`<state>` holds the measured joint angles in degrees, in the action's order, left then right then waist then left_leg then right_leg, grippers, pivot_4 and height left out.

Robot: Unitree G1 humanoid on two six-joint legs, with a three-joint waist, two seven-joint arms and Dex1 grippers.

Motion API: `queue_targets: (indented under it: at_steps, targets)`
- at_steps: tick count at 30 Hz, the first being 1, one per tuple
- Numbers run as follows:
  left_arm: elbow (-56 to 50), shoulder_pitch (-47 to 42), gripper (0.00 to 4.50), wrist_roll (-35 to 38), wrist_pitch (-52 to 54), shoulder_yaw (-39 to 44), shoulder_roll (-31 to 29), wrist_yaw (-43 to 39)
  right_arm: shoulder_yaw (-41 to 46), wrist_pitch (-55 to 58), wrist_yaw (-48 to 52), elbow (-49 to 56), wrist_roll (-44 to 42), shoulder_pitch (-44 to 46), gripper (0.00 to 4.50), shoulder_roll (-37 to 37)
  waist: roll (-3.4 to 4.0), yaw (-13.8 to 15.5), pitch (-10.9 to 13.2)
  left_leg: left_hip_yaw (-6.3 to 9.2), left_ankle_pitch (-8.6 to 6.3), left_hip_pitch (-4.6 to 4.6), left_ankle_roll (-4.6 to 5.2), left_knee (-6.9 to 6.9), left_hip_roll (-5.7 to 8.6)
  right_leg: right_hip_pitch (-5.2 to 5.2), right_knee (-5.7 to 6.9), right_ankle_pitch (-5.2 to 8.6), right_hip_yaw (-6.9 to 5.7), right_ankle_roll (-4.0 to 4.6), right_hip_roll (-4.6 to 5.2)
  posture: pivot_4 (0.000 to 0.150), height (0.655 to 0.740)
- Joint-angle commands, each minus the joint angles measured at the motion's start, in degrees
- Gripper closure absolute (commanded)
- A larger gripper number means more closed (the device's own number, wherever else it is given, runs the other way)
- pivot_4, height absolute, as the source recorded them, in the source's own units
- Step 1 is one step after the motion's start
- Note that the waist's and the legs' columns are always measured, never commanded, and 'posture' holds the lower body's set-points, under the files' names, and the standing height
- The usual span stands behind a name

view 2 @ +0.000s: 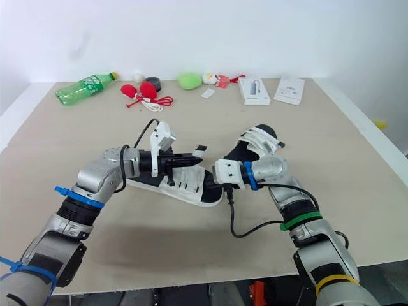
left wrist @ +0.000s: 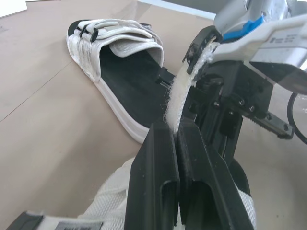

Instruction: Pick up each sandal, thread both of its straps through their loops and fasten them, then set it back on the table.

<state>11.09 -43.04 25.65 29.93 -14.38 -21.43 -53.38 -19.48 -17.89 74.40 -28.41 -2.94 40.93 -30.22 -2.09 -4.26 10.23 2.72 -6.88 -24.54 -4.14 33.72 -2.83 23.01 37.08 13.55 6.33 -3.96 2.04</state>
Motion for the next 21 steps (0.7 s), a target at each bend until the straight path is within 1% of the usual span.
queue_targets:
  at_steps: [1,4,7,12,13,14,15,16,18,19,20,21]
  targets:
    - [2.3,-2.38,4.47,-2.81,-2.93,1.35,0.47,-0.45,-1.84,1.44,0.71,-1.27,3.42,-2.51,4.5,-1.34,0.0,0.01,0.0,0.0,0.0,0.0,0.0,0.0,0.02,0.0,0.0,0.0,0.0,0.0,0.0,0.15,0.74]
    - [3.5,-2.58,4.47,-4.64,-3.19,0.62,0.66,-0.59,-1.74,1.65,0.6,-1.0,3.41,-2.66,4.5,-1.45,0.0,0.03,0.0,0.01,0.01,0.0,-0.01,0.0,0.03,-0.02,-0.01,0.0,0.0,0.0,0.02,0.15,0.74]
    - [5.95,-2.75,4.47,-8.92,-4.85,-0.87,0.28,1.03,-1.73,1.78,0.51,-0.77,3.38,-2.79,4.5,-1.55,0.0,0.04,0.0,0.01,0.01,0.0,-0.01,0.0,0.04,-0.02,-0.01,0.0,0.0,0.0,0.02,0.15,0.74]
    - [7.28,-2.53,4.47,-9.92,-4.9,-0.94,0.1,-0.33,-1.96,2.13,0.75,-0.38,3.15,-2.95,4.5,-1.42,0.0,0.03,0.0,0.03,-0.01,0.03,-0.04,0.0,0.05,-0.01,-0.01,0.0,0.0,0.0,0.03,0.15,0.74]
    - [7.48,-2.64,4.22,-9.89,-4.02,-0.73,0.17,-0.09,-2.0,2.2,0.77,-0.29,3.12,-2.95,4.5,-1.38,0.0,0.03,0.0,0.04,-0.02,0.04,-0.06,0.0,0.06,0.03,-0.03,0.0,0.0,0.0,0.03,0.15,0.74]
    - [7.57,-2.69,3.87,-9.96,-3.89,-0.59,0.2,-0.11,-2.03,2.26,0.76,-0.23,3.13,-2.94,4.5,-1.33,0.0,0.02,0.0,0.05,-0.04,0.04,-0.08,0.0,0.07,0.06,-0.05,0.0,0.0,0.0,0.04,0.15,0.74]
    - [7.65,-2.76,3.47,-10.55,-4.71,-0.59,0.13,0.09,-2.06,2.29,0.76,-0.23,3.13,-2.9,4.5,-1.28,0.0,0.02,0.0,0.05,-0.04,0.06,-0.09,0.0,0.07,0.06,-0.05,0.0,0.0,0.0,0.05,0.15,0.74]
    - [7.63,-2.77,3.27,-11.22,-5.59,-0.54,0.02,0.39,-2.08,2.27,0.76,-0.26,3.15,-2.86,4.5,-1.25,0.0,0.0,0.0,0.05,-0.04,0.06,-0.09,0.0,0.07,0.06,-0.05,0.0,0.0,0.0,0.05,0.15,0.74]
    - [7.67,-2.98,2.56,-12.52,-7.87,-0.05,-0.37,1.31,-2.19,1.97,0.79,-0.42,3.33,-2.76,4.5,-1.24,0.0,-0.02,0.0,0.06,-0.04,0.05,-0.09,0.0,0.07,0.02,-0.05,0.0,0.0,0.0,0.05,0.15,0.74]
    - [7.98,-3.46,2.18,-13.49,-10.05,0.55,-0.69,2.18,-2.21,1.92,0.78,-0.45,3.35,-2.74,4.5,-1.21,0.0,-0.03,-0.01,0.06,-0.04,0.05,-0.08,0.0,0.07,-0.06,-0.05,0.0,0.0,0.0,0.04,0.15,0.74]
    - [8.25,-3.79,1.53,-14.2,-11.65,0.98,-0.88,2.75,-2.22,1.91,0.77,-0.44,3.35,-2.75,4.5,-1.2,0.01,-0.03,0.0,0.07,-0.02,0.05,-0.06,0.0,0.07,-0.1,-0.04,0.0,0.0,0.0,0.03,0.15,0.74]
    - [8.58,-4.2,1.18,-14.95,-13.89,1.51,-1.05,3.39,-2.24,1.9,0.74,-0.43,3.34,-2.77,4.5,-1.17,0.01,-0.04,0.0,0.08,0.0,0.05,-0.03,-0.02,0.07,-0.08,-0.04,0.0,0.0,0.0,0.02,0.15,0.74]
